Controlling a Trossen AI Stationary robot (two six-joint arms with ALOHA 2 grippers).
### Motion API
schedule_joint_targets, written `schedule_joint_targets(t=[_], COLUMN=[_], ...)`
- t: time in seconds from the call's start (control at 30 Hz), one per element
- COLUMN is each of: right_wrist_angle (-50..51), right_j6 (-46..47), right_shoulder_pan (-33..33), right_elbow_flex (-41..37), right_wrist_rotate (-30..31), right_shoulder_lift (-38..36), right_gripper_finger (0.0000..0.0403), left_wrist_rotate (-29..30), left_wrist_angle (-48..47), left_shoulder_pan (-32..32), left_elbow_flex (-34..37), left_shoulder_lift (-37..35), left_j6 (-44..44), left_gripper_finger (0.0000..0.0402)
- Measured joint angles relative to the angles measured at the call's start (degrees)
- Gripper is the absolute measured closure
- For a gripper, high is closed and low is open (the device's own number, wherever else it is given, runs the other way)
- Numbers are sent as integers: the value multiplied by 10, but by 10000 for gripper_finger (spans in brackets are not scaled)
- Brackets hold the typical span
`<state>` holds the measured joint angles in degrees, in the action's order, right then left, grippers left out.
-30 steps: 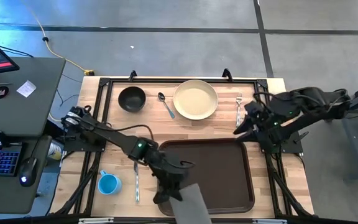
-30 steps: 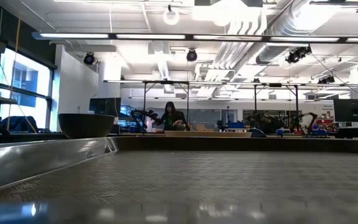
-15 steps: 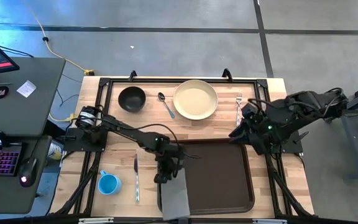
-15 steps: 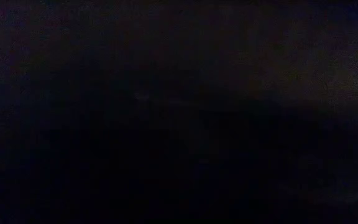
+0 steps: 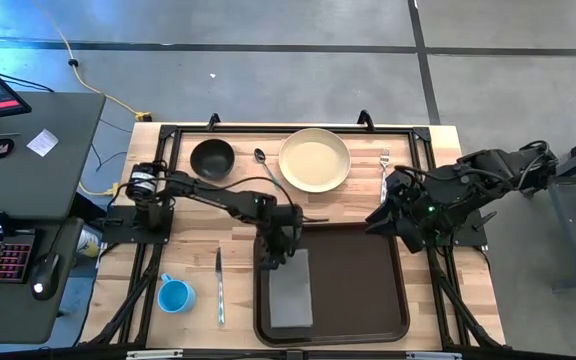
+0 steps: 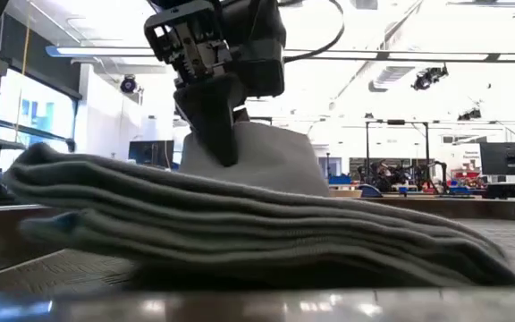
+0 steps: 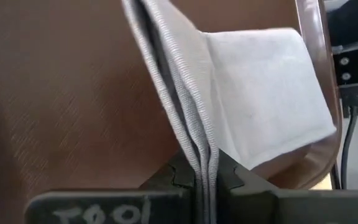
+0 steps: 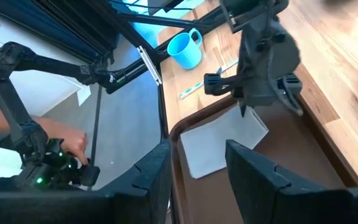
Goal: Set up tray
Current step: Put the gray table napkin on the brown tray
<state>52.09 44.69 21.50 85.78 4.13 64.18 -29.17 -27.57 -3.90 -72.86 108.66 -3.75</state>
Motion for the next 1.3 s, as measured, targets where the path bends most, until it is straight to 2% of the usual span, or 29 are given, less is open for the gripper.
schedule_joint_targets(t=[0.2, 0.47, 0.63, 0.83, 0.93, 1.3], right_wrist_angle=[11, 20, 21, 21, 21, 22], right_j6=[-7, -23, -27, -27, -29, -38], right_shoulder_pan=[0, -1, -1, -1, -1, -1], right_elbow_flex=[0, 0, 0, 0, 0, 0], right_wrist_rotate=[0, 0, 0, 0, -2, -9], right_shoulder_lift=[0, 0, 0, 0, 0, 0], right_gripper_finger=[263, 263, 263, 263, 263, 263], left_wrist_rotate=[-5, 53, 57, 106, 111, 113], left_wrist_angle=[-19, -52, -52, -53, -54, -54], left_shoulder_pan=[-3, -2, -2, -2, -2, -2], left_elbow_flex=[0, 0, 0, 0, 0, 0], left_shoulder_lift=[0, 0, 0, 0, 0, 0], left_j6=[47, 69, 72, 81, 85, 74], left_gripper_finger=[369, 331, 347, 353, 331, 210])
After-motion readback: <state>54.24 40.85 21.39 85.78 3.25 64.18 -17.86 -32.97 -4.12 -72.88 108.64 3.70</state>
